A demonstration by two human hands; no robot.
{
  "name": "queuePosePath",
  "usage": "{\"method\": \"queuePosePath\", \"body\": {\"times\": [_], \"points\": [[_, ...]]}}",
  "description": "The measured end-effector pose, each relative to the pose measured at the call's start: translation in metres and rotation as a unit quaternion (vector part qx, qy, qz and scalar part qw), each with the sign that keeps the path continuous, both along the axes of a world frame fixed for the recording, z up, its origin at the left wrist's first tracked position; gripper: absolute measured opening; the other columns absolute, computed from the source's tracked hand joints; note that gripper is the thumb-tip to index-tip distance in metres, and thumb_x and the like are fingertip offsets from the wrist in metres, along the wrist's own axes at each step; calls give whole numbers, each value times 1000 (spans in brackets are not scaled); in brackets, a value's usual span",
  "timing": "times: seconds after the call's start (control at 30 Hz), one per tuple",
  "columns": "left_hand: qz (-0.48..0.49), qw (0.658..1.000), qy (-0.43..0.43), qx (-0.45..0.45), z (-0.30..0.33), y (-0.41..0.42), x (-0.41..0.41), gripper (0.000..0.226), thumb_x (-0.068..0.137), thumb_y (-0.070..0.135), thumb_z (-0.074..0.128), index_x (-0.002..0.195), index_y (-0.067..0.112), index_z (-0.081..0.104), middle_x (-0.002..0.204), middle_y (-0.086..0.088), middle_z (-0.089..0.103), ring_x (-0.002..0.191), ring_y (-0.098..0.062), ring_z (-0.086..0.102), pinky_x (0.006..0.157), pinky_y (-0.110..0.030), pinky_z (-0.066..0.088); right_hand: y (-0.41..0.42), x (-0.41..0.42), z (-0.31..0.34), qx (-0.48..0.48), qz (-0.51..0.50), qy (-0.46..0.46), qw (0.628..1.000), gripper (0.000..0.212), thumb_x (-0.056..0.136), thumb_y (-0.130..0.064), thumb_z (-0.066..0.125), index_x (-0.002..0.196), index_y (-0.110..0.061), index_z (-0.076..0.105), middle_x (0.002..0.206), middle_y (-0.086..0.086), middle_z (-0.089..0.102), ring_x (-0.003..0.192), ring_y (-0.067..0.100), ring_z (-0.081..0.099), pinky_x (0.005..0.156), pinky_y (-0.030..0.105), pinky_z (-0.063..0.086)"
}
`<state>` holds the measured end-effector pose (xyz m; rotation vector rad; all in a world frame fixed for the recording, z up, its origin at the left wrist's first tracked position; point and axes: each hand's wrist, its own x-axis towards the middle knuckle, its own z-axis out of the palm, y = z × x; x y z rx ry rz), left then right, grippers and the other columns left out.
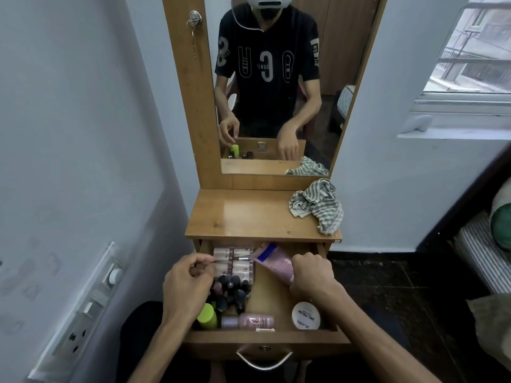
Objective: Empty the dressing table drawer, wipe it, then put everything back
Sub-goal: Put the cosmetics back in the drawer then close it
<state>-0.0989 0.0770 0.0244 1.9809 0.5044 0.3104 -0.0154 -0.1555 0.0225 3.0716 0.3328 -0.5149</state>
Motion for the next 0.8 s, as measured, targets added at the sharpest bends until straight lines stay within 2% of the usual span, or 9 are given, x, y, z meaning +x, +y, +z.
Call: {"method": "queuePosePath", "body": {"times": [0.13,0.2,0.33,0.47,0.57,0.7,0.8], "points": [[9,1000,-5,2,-12,4,0,20,89,10,72,85,29,76,92,10,77,88,-7,71,73,-25,52,8,11,-9,11,7,-22,1000,27,98,-30,71,120,-17,64,117,4,69,102,21,67,84,32,51],[11,1000,-6,1,-15,6,-2,20,89,9,71,85,29,76,91,10,76,87,-5,70,72,-24,52,6,12,-16,11,1,-18,1000,25,99,-30,69,120,-18,64,119,4,70,105,22,68,84,32,52],[13,1000,-14,-5,-20,9,-4,21,89,6,71,86,26,77,84,9,76,77,3,70,69,-20,50,0,11,-24,-1,-11,-4,1000,27,102,-32,65,124,-16,64,122,6,69,111,24,68,78,30,44],[17,999,-25,-15,-26,10,-7,22,90,4,71,86,24,78,80,9,76,78,4,70,65,-14,48,3,10,-26,-8,-12,11,1000,25,102,-30,65,122,-15,65,120,6,70,108,23,69,84,32,52],[11,999,-34,-19,-30,8,-9,25,89,1,71,83,25,78,84,10,77,80,2,69,62,-7,51,3,12,-26,-4,-15,6,1000,23,102,-29,66,120,-15,66,117,5,71,105,21,70,79,30,50],[4,999,-31,-10,-39,12,-12,32,87,1,72,81,32,77,85,18,76,82,-4,71,71,-14,54,2,12,-23,6,-25,21,999,28,100,-34,68,121,-16,65,117,4,70,100,20,66,78,29,46],[3,999,-35,-11,-41,12,-14,30,88,0,72,82,29,77,86,11,77,84,-5,71,69,-13,53,0,11,-25,20,-30,31,999,31,99,-35,70,123,-16,64,117,4,70,95,18,64,81,29,50]]}}
